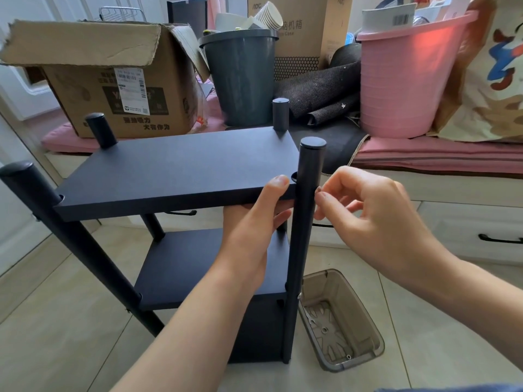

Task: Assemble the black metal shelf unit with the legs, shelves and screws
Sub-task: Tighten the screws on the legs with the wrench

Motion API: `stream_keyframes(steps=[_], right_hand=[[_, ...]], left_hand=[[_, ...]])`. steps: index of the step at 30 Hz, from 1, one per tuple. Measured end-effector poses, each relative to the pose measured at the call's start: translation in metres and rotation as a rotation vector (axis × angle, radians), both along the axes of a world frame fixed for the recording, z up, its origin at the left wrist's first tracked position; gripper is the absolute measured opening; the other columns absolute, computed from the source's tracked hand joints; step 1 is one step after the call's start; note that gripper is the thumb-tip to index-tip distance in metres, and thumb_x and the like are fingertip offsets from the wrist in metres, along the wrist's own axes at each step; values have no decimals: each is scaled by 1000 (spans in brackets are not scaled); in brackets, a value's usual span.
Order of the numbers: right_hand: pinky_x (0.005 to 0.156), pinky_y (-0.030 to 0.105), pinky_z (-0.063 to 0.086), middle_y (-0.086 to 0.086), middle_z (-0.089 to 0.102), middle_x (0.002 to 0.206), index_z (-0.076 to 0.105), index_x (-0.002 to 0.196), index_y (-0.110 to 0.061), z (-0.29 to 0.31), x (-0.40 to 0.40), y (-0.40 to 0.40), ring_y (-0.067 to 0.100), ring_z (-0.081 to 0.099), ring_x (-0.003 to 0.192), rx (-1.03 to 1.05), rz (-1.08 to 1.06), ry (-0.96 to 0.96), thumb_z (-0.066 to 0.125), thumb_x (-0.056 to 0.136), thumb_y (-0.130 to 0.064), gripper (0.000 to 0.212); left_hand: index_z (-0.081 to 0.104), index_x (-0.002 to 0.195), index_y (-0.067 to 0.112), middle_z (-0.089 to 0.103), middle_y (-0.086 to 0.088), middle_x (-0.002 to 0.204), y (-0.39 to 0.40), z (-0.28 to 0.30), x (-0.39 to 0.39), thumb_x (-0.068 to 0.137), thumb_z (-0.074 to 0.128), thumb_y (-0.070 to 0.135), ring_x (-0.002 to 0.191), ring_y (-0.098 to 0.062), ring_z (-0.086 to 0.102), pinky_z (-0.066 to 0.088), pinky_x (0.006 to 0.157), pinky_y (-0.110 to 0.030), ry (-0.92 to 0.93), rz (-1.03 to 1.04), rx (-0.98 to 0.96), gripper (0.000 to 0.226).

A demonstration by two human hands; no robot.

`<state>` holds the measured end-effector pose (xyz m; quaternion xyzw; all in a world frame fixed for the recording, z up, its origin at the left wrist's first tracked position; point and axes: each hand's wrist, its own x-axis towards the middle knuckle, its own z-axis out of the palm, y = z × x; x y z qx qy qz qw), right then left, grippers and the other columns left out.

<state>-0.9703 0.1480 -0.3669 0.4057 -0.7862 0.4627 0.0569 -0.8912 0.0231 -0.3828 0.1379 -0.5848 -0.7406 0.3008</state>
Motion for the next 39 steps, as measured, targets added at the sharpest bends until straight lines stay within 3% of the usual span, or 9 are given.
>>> stream_keyframes(steps=[4, 11, 19, 21, 24, 28, 33, 39], right_hand=[[60, 25, 47, -8, 67, 68, 58, 72, -25, 1, 1, 0, 10, 60, 65, -10, 22, -46, 59, 92, -27, 20], [71, 45, 53, -4, 69, 65, 59, 73, -15, 5, 3, -2, 21, 63, 65, -26, 85, -183, 56, 97, -20, 25], [65, 29, 52, 4, 65, 56, 54, 68, -9, 13, 4, -4, 17, 59, 57, -94, 151, -519, 51, 100, -15, 33], [66, 31, 51, 3, 66, 56, 54, 68, -9, 13, 2, -4, 19, 59, 57, -71, 143, -479, 51, 100, -16, 33], [65, 33, 53, 0, 69, 60, 60, 70, -14, 11, -1, -2, 16, 63, 59, 3, 87, -237, 55, 96, -22, 27], [53, 16, 41, -3, 66, 59, 60, 72, -21, 10, -3, 0, 7, 56, 52, 28, 16, -84, 63, 89, -29, 19], [55, 14, 41, -4, 64, 56, 59, 72, -23, 7, -3, 1, 6, 53, 51, 37, 8, -15, 64, 88, -28, 18], [55, 16, 45, -6, 67, 59, 58, 74, -21, 5, -3, -1, 7, 60, 53, 12, 70, -92, 60, 94, -24, 21]], left_hand=[[76, 69, 38, 78, 0, 93, 0, -1, 0, 99, 57, 21, 92, -20, 74, 52, 102, -45, -3, -1, 1, 39], [75, 68, 39, 77, 2, 90, 1, 0, 0, 100, 55, 19, 89, -17, 73, 53, 100, -42, -1, -8, -9, 43], [75, 67, 34, 77, 1, 88, 1, -1, -2, 100, 55, 19, 87, -17, 73, 54, 97, -41, -3, -10, -16, 42], [75, 67, 34, 77, 0, 89, 1, 0, -2, 100, 56, 18, 87, -18, 73, 53, 98, -42, -2, 1, -3, 41], [75, 67, 35, 77, 0, 89, 0, 0, -1, 98, 58, 18, 87, -18, 74, 53, 101, -44, -11, 13, 12, 39], [75, 68, 33, 77, 3, 87, 1, 2, -1, 97, 61, 18, 87, -18, 74, 53, 100, -43, -20, 39, 37, 35], [74, 65, 44, 77, 6, 85, 2, 4, -2, 98, 60, 20, 85, -15, 74, 54, 97, -40, -21, 39, 15, 43], [76, 69, 42, 78, 4, 91, 1, 2, -3, 98, 60, 23, 90, -19, 74, 53, 97, -41, 1, 32, 10, 38]])
